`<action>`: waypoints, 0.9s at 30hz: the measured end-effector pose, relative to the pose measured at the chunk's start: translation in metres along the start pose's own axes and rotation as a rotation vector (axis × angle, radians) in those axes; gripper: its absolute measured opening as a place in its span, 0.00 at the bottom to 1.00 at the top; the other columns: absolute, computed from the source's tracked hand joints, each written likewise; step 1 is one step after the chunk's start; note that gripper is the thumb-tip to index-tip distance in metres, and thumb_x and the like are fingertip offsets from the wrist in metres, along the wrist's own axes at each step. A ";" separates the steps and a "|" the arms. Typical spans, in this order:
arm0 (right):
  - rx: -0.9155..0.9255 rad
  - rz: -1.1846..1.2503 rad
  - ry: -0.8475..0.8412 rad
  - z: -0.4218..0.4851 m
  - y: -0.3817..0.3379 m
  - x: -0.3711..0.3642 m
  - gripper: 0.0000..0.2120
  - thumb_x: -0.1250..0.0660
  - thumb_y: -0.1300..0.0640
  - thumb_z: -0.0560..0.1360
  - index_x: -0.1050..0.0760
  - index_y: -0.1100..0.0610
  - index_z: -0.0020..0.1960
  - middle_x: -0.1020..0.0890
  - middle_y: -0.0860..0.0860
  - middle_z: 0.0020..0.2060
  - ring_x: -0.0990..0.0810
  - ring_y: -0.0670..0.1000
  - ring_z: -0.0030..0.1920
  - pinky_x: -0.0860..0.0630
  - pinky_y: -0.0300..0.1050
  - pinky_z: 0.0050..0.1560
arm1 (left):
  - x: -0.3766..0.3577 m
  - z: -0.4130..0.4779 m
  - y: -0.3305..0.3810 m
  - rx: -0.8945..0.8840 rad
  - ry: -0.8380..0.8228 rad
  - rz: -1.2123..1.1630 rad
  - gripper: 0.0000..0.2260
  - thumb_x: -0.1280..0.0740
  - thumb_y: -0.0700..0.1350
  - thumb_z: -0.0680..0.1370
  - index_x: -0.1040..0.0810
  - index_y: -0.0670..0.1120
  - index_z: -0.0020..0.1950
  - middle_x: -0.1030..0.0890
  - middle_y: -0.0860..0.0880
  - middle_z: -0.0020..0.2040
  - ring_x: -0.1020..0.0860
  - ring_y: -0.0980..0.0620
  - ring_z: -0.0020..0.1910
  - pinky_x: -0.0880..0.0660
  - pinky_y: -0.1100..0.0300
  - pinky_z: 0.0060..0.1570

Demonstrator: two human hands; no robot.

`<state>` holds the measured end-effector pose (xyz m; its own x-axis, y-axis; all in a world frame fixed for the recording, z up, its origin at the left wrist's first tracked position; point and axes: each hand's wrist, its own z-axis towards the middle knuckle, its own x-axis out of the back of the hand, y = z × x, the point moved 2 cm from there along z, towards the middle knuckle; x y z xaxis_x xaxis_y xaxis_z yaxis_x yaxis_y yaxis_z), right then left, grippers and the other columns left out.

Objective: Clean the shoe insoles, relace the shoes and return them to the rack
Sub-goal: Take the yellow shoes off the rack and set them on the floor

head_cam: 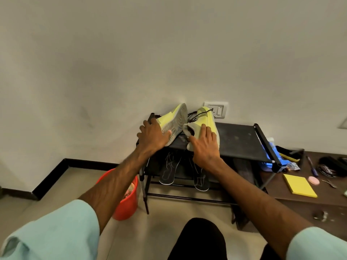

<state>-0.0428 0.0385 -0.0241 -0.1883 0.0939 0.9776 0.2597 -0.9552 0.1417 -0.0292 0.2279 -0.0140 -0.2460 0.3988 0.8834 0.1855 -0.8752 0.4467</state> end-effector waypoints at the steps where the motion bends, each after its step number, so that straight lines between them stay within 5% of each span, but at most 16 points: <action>1: -0.009 -0.031 0.008 0.002 -0.001 -0.001 0.39 0.25 0.55 0.74 0.41 0.50 0.79 0.47 0.67 0.78 0.46 0.68 0.78 0.41 0.63 0.77 | -0.003 0.003 -0.005 0.023 -0.025 -0.029 0.34 0.34 0.62 0.78 0.38 0.43 0.75 0.32 0.38 0.69 0.32 0.36 0.68 0.29 0.37 0.64; 5: -0.051 -0.088 0.018 0.006 -0.005 -0.002 0.26 0.29 0.55 0.77 0.32 0.54 0.73 0.44 0.68 0.78 0.43 0.69 0.78 0.39 0.63 0.76 | -0.015 0.008 -0.021 0.080 -0.095 -0.187 0.32 0.47 0.73 0.74 0.41 0.55 0.71 0.25 0.41 0.64 0.23 0.37 0.59 0.24 0.38 0.58; 9: -0.076 -0.086 -0.026 0.007 -0.007 0.003 0.29 0.29 0.57 0.78 0.35 0.56 0.75 0.46 0.70 0.78 0.43 0.71 0.78 0.39 0.64 0.77 | -0.019 0.018 -0.034 0.095 -0.153 -0.290 0.28 0.54 0.76 0.68 0.39 0.63 0.62 0.22 0.44 0.59 0.21 0.40 0.53 0.22 0.41 0.56; 12: -0.097 -0.021 -0.034 0.007 0.000 0.008 0.30 0.28 0.59 0.77 0.36 0.56 0.75 0.45 0.70 0.78 0.42 0.71 0.77 0.37 0.64 0.76 | -0.004 0.016 -0.036 0.129 -0.145 -0.341 0.25 0.44 0.71 0.69 0.35 0.63 0.62 0.24 0.44 0.62 0.25 0.41 0.59 0.24 0.44 0.58; 17: -0.153 0.182 -0.041 0.002 0.025 0.017 0.31 0.27 0.59 0.76 0.37 0.57 0.75 0.46 0.69 0.78 0.42 0.71 0.77 0.38 0.63 0.77 | 0.005 0.013 -0.017 0.082 -0.043 -0.374 0.40 0.23 0.64 0.69 0.32 0.45 0.72 0.28 0.45 0.67 0.34 0.43 0.69 0.32 0.51 0.64; 21: -0.179 0.249 0.006 -0.004 0.046 0.020 0.24 0.28 0.56 0.77 0.33 0.56 0.69 0.33 0.68 0.71 0.29 0.68 0.69 0.27 0.61 0.67 | 0.000 0.005 0.019 -0.044 0.008 -0.312 0.33 0.20 0.59 0.66 0.25 0.49 0.67 0.24 0.46 0.64 0.31 0.44 0.66 0.30 0.50 0.65; 27: -0.232 0.290 0.010 -0.008 0.069 0.030 0.14 0.31 0.55 0.78 0.27 0.57 0.62 0.21 0.60 0.57 0.21 0.62 0.56 0.27 0.52 0.48 | -0.013 0.004 0.037 0.063 -0.017 -0.416 0.36 0.17 0.58 0.62 0.25 0.48 0.65 0.21 0.48 0.63 0.23 0.46 0.61 0.22 0.49 0.59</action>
<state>-0.0376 -0.0265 0.0136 -0.1478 -0.1922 0.9702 0.0819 -0.9799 -0.1816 -0.0153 0.1917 -0.0083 -0.2961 0.7198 0.6278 0.1313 -0.6204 0.7732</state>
